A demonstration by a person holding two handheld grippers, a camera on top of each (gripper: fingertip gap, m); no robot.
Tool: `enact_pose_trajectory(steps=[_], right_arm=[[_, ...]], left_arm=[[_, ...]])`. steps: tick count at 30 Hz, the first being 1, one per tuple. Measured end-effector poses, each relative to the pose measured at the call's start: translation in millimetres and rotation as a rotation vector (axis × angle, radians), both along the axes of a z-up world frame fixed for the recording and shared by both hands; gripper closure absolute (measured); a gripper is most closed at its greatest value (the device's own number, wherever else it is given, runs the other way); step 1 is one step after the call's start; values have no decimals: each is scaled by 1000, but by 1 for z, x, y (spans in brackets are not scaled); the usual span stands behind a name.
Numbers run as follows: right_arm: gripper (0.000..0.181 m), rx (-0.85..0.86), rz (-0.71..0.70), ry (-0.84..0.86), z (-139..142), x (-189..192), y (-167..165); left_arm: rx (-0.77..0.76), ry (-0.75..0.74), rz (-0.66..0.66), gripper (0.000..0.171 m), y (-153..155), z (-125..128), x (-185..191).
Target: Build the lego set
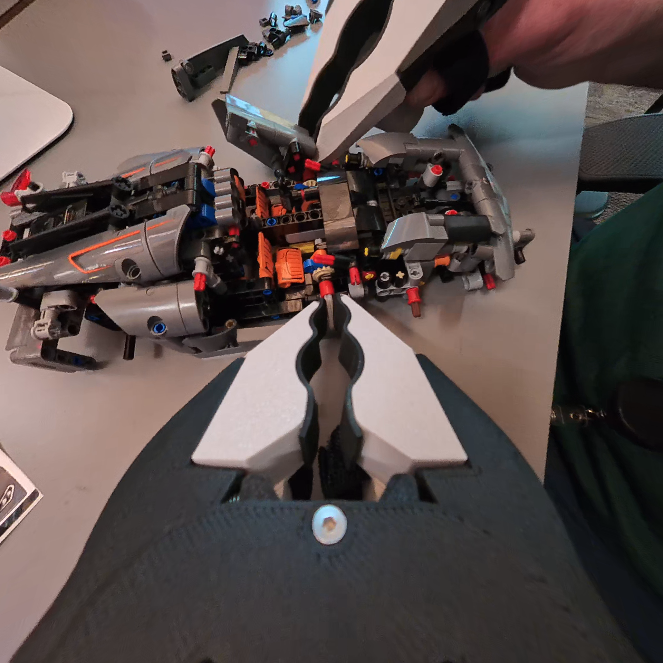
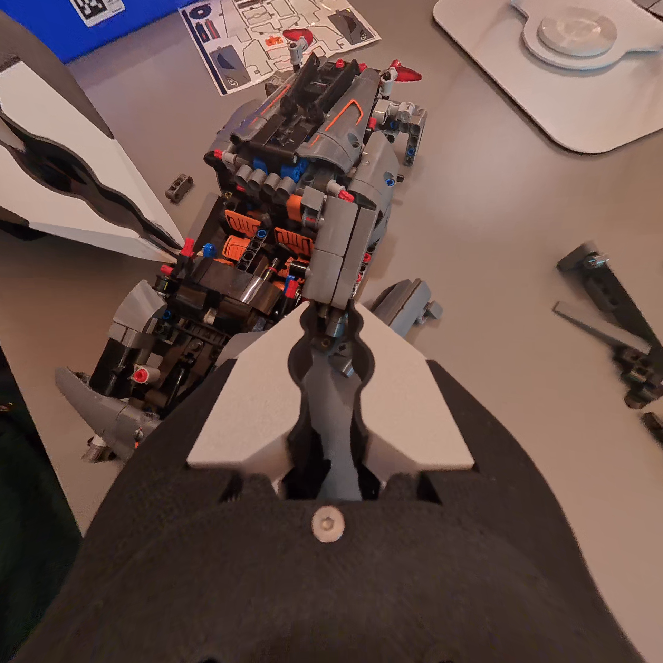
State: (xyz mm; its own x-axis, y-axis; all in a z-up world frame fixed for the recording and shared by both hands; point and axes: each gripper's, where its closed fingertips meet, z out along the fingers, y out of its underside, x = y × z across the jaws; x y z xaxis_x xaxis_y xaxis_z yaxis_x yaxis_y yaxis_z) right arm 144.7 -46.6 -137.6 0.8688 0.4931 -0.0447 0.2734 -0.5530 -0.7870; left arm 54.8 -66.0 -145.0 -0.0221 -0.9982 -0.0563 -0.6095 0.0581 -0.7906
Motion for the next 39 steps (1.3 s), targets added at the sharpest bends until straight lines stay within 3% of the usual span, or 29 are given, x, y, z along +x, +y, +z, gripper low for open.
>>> enact_pose_trajectory(steps=[9, 23, 25, 26, 27, 28, 31, 35, 39], right_arm=[[168, 45, 58, -19, 1, -4, 22], [169, 101, -18, -40, 2, 0, 30], [170, 125, -48, -99, 2, 5, 32], [171, 151, -128, -244, -2, 27, 38], [170, 141, -161, -283, -9, 41, 40], [171, 122, -139, -188, -8, 35, 39], [170, 145, -77, -142, -2, 20, 38], [169, 91, -75, 55, 9, 30, 41], [170, 55, -69, 337, 26, 30, 43]], left_arm=[[34, 2, 53, 170, 3, 0, 0], [43, 2, 88, 170, 5, -1, 3], [40, 3, 84, 170, 5, -1, 3], [32, 1, 64, 170, 2, 0, 3], [31, 1, 54, 170, -1, 0, 3], [52, 1, 58, 169, -1, 0, 4], [39, -2, 64, 170, 1, 0, 4], [31, -7, 82, 170, 4, 1, 4], [23, -10, 107, 169, 14, 2, 2]])
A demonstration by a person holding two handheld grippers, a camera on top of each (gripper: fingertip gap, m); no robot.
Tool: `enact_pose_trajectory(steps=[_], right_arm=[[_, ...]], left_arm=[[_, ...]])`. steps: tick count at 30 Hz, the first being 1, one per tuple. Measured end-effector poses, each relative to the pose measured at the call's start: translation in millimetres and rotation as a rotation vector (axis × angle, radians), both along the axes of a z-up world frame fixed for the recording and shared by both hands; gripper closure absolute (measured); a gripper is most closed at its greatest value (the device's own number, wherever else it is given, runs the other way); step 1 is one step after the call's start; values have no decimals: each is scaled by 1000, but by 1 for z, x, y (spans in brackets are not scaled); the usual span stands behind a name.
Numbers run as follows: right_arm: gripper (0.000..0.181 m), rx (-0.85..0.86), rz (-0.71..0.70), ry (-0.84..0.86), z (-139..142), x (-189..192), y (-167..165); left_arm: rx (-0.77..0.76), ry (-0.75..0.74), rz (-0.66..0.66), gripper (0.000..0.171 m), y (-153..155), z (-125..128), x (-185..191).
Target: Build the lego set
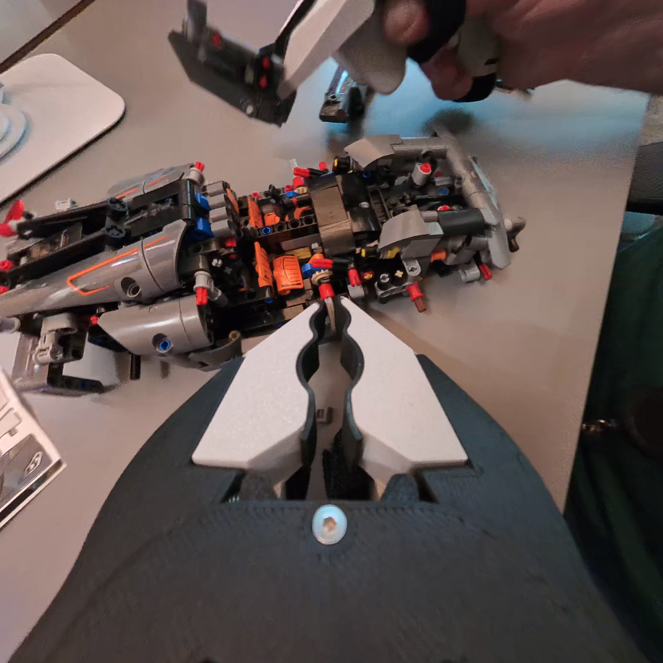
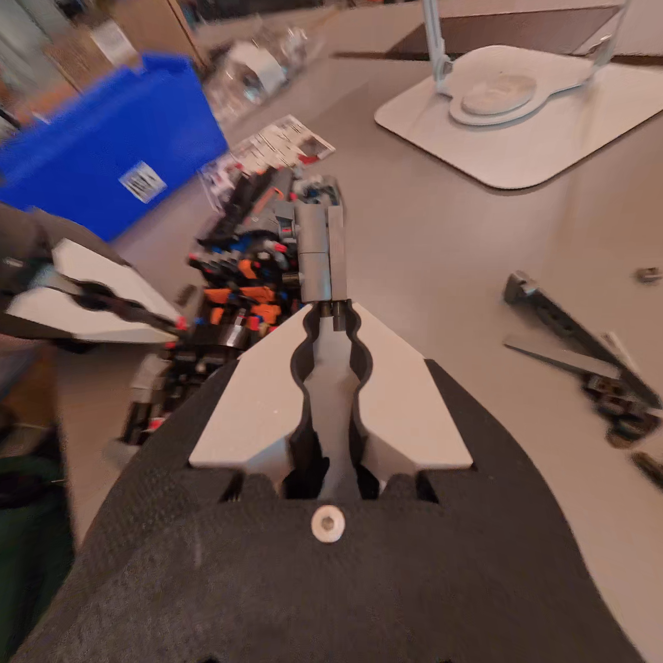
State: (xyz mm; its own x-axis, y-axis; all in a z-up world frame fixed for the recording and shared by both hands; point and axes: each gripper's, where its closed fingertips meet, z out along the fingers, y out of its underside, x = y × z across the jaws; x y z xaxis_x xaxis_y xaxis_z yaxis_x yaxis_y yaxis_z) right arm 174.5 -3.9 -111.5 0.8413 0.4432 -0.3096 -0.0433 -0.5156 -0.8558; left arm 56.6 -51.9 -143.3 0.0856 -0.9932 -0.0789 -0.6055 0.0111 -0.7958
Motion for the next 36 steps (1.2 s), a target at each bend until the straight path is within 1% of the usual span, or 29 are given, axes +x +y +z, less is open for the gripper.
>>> enact_pose_trajectory(steps=[2, 4, 7, 10, 13, 17, 21, 22, 24, 26, 27, 28, 31, 33, 36], right_arm=[[170, -23, 32, 159, 12, -2, -2], [170, -48, 61, 314, 24, -1, -4], [170, -71, 93, 546, 42, 2, -8], [170, -86, 185, 639, 57, -11, -18], [169, -102, 331, 729, 72, -28, -31], [169, -71, 485, 830, 92, -39, -46], [169, -54, 564, 822, 97, -47, -56], [169, -57, 573, 813, 96, -50, -57], [169, -60, 598, 810, 97, -54, -59], [169, -55, 602, 833, 99, -54, -58], [168, -48, 591, 808, 97, -55, -57], [167, -42, 570, 770, 94, -55, -54], [152, -28, 490, 688, 87, -49, -44], [151, 9, 446, 609, 86, -43, -41], [149, 108, 368, 468, 94, -32, -38]], left_arm=[[0, 0, 10, 167, 4, 2, -4], [-1, -36, 26, 157, 8, 13, -7], [10, -71, 64, 148, 15, 30, -13], [40, -127, 63, 141, 11, 51, -3], [41, -183, 57, 137, 8, 70, 18], [-93, -354, 28, 136, 3, 104, 49], [-209, -479, -18, 138, -6, 130, 67], [-241, -487, -26, 140, -9, 131, 71], [-267, -501, -32, 149, -11, 131, 75], [-289, -538, -19, 154, -9, 134, 75], [-286, -540, -6, 156, -8, 134, 74], [-256, -540, 11, 157, -5, 134, 73], [-137, -501, 64, 157, 1, 134, 72], [-30, -448, 114, 157, 8, 133, 71], [100, -353, 169, 158, 17, 126, 70]])
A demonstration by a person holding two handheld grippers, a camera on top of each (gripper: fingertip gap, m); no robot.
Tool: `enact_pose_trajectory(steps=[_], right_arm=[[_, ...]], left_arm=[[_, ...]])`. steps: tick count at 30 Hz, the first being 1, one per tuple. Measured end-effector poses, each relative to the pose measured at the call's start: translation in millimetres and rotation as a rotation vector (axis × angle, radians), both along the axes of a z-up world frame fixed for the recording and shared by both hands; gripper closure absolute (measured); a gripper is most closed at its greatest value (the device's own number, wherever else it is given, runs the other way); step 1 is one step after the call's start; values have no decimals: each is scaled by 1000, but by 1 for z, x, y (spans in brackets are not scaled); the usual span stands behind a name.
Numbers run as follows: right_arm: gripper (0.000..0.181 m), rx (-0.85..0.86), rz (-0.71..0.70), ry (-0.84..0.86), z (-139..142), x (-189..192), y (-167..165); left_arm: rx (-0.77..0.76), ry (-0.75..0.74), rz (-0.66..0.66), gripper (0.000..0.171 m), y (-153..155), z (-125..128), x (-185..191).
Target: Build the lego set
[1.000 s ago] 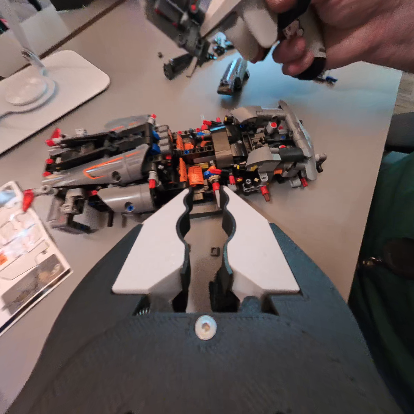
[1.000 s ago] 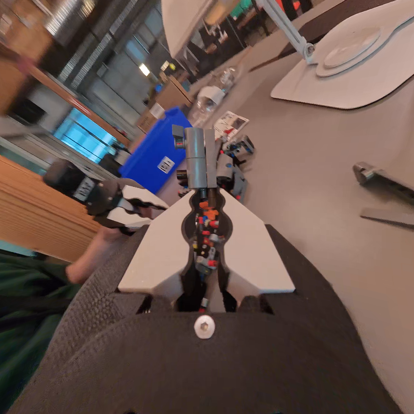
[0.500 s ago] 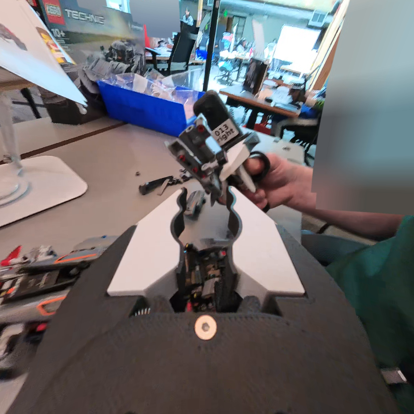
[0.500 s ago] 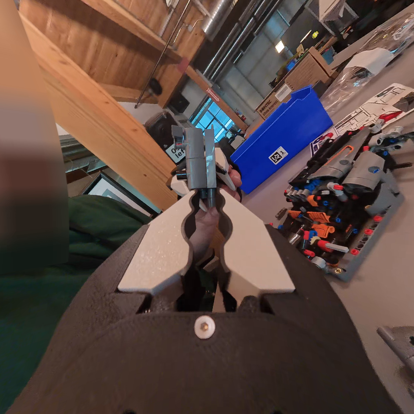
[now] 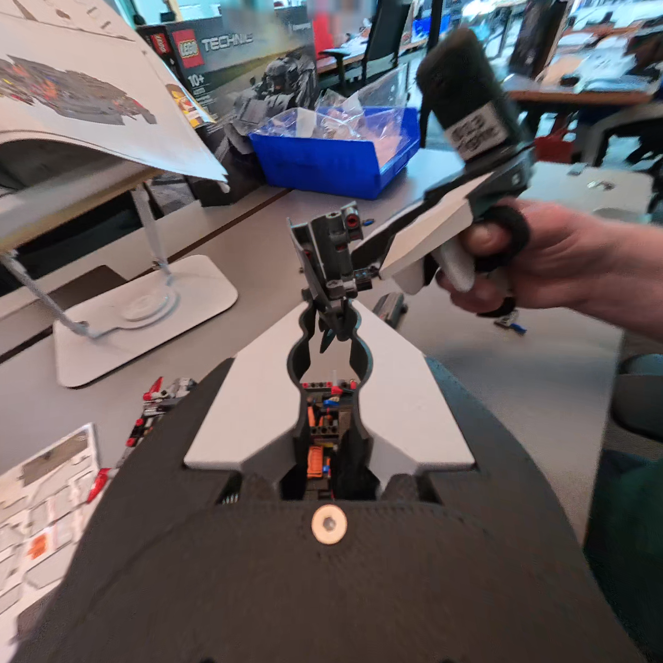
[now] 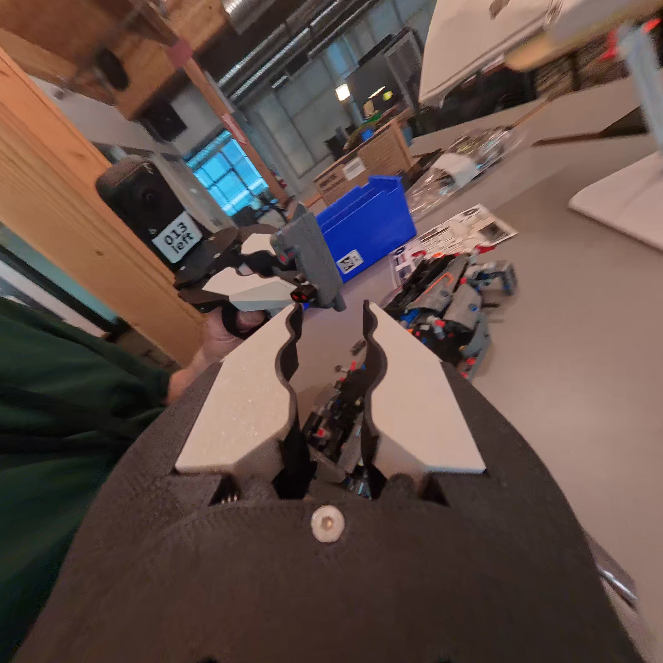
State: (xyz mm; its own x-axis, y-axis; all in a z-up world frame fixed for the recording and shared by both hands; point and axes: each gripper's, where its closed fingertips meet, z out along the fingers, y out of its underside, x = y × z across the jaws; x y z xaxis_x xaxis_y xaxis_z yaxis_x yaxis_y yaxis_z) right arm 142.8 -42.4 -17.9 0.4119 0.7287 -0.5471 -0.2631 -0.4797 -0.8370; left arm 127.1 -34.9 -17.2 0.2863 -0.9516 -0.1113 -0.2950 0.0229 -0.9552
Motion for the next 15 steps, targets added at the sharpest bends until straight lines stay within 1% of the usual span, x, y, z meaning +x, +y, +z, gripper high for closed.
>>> enact_pose_trajectory(steps=[1, 3, 6, 8, 9, 12, 15], right_arm=[[150, 39, -44, -46, 4, 3, 1], [150, 95, -79, -128, 11, 0, 1], [152, 107, -119, -217, 11, -6, 6], [165, 120, -114, -200, 14, -9, 6], [169, 122, -111, -185, 16, -10, 6], [174, 113, -114, -140, 18, -10, 8], [174, 74, -99, -72, 19, -10, 9]], left_arm=[[26, 13, 13, 157, 1, 0, 1], [64, 31, 14, 157, -1, 0, 3], [117, 51, 27, 157, -1, 1, 6], [140, 56, 37, 157, 0, 2, 6], [148, 59, 39, 157, 0, 2, 6], [157, 47, 49, 158, 1, 6, 4], [162, 44, 53, 158, 2, 8, 4]])
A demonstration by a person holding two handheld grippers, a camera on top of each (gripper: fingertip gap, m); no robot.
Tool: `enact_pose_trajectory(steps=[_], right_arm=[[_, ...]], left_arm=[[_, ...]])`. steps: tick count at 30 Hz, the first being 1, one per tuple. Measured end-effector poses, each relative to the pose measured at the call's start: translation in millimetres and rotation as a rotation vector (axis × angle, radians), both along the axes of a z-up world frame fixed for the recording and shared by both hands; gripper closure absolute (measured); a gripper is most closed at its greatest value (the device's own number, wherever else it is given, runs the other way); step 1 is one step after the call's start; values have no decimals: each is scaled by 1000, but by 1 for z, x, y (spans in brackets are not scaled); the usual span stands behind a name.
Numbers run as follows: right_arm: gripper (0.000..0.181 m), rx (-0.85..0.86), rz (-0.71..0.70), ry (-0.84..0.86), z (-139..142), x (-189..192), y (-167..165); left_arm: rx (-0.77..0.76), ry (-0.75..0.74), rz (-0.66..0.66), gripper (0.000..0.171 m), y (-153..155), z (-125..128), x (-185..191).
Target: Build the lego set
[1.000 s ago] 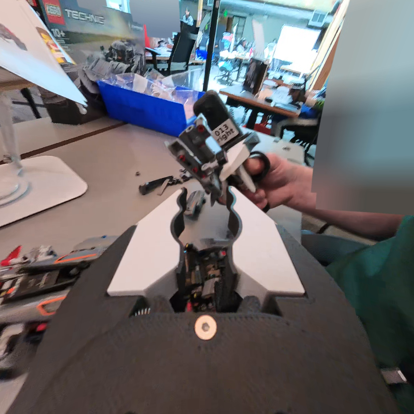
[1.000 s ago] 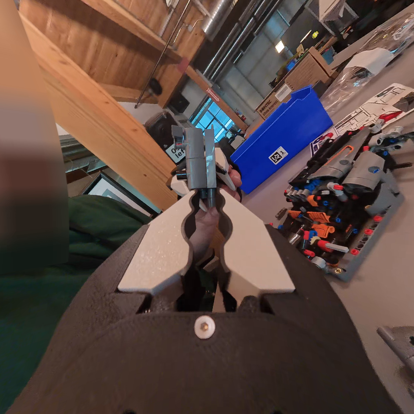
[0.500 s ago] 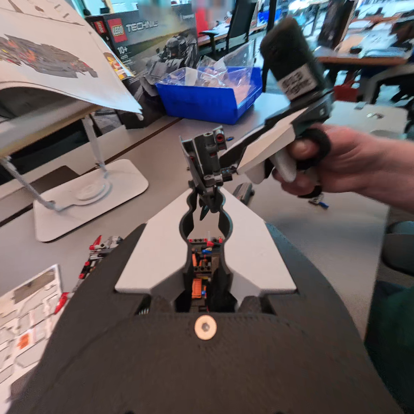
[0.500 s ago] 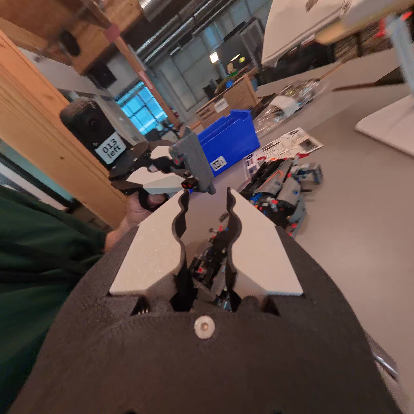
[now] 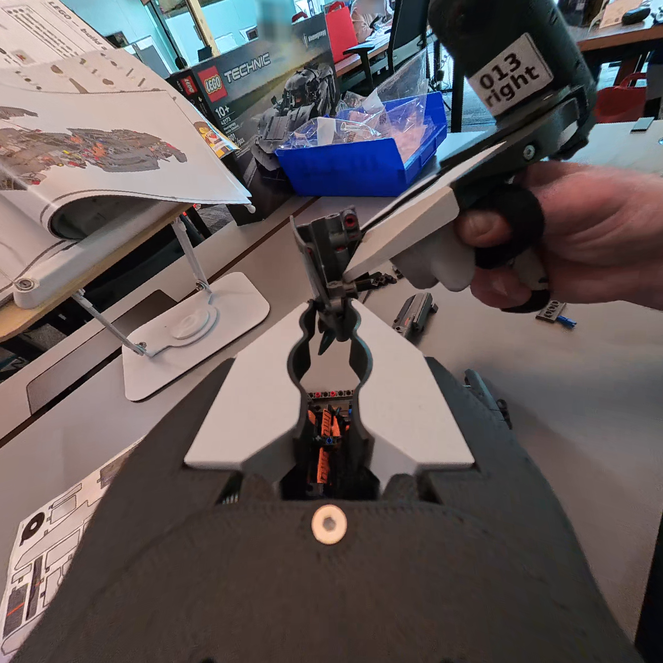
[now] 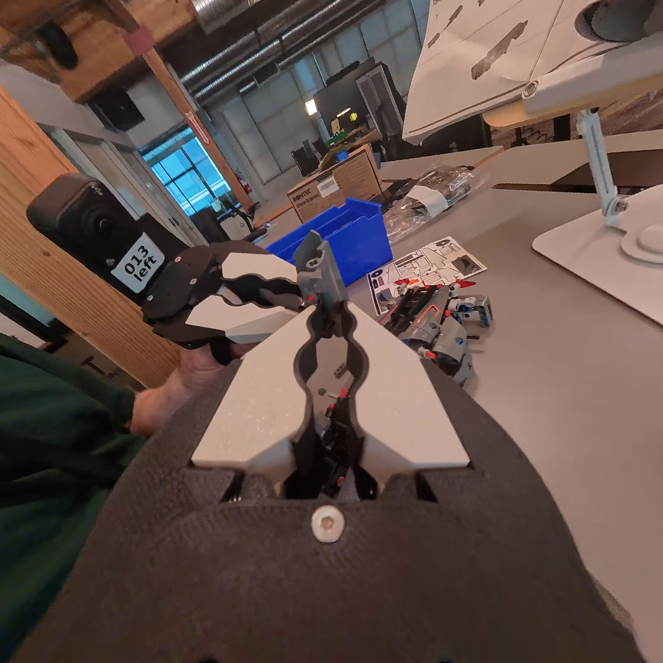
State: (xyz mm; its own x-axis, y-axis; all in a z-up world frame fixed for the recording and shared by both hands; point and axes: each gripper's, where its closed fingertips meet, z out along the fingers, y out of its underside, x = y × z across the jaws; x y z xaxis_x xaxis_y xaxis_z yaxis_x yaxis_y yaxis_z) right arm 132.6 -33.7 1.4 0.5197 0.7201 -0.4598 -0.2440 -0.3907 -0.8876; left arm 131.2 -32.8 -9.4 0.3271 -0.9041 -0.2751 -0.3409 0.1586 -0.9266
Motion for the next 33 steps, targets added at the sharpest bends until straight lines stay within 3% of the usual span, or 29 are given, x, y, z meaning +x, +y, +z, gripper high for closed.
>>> enact_pose_trajectory(steps=[11, 14, 17, 22, 33], right_arm=[[173, -18, 35, 103, 5, 5, 0], [154, -4, 10, 39, 1, 10, 0], [147, 32, 13, -45, -2, 5, -4], [163, 77, -9, -89, 0, 3, -3], [163, 92, 118, -132, 4, 2, -11]], left_arm=[[-19, -42, -19, 159, 2, 6, 3], [-8, -42, -4, 159, 7, 8, 1], [-12, -52, -9, 159, 6, 9, 2], [-10, -52, -19, 159, 4, 10, 7], [-151, -123, -152, 158, -5, 17, 7]])
